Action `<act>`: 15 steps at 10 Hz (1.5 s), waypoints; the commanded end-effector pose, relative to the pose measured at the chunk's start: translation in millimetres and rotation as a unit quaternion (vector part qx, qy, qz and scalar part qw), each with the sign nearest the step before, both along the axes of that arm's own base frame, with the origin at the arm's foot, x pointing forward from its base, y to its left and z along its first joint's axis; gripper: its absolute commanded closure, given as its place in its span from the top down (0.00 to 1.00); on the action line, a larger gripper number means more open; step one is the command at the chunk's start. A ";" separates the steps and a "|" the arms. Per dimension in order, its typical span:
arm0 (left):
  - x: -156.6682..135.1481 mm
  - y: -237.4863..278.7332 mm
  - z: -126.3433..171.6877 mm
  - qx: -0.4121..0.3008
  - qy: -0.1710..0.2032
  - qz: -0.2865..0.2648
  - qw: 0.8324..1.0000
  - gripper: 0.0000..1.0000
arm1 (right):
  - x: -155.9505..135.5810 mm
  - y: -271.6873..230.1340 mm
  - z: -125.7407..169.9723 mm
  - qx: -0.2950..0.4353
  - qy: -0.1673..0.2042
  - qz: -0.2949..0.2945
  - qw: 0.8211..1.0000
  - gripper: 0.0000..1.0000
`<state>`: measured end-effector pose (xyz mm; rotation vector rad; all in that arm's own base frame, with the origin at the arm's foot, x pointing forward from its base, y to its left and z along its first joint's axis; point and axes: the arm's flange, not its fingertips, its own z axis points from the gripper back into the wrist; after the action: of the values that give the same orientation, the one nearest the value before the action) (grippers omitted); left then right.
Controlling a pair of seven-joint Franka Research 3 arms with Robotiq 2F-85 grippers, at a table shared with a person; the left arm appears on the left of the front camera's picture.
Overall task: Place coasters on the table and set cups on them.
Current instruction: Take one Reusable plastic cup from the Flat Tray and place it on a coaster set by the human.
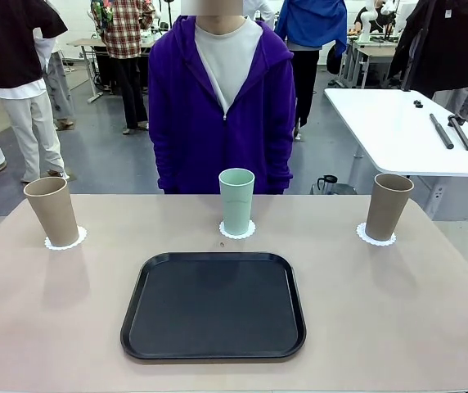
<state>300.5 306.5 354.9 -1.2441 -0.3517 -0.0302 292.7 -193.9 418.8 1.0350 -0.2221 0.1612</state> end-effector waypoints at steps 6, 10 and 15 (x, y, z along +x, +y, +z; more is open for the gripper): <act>-1.5 0.0 2.4 -0.001 0.002 0.003 1.000 1.00 | -26.6 -2.0 -45.1 0.116 -0.047 -0.093 0.988 1.00; -1.5 0.0 2.4 -0.001 0.002 0.003 1.000 1.00 | -26.3 -4.6 -43.8 0.116 -0.033 -0.089 0.989 1.00; -1.5 0.0 2.4 -0.001 0.002 0.003 1.000 1.00 | -26.3 -4.6 -43.8 0.116 -0.033 -0.089 0.989 1.00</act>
<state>300.5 306.5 354.9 -1.2441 -0.3516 -0.0302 265.7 -198.1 374.5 1.2232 -0.3932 0.0091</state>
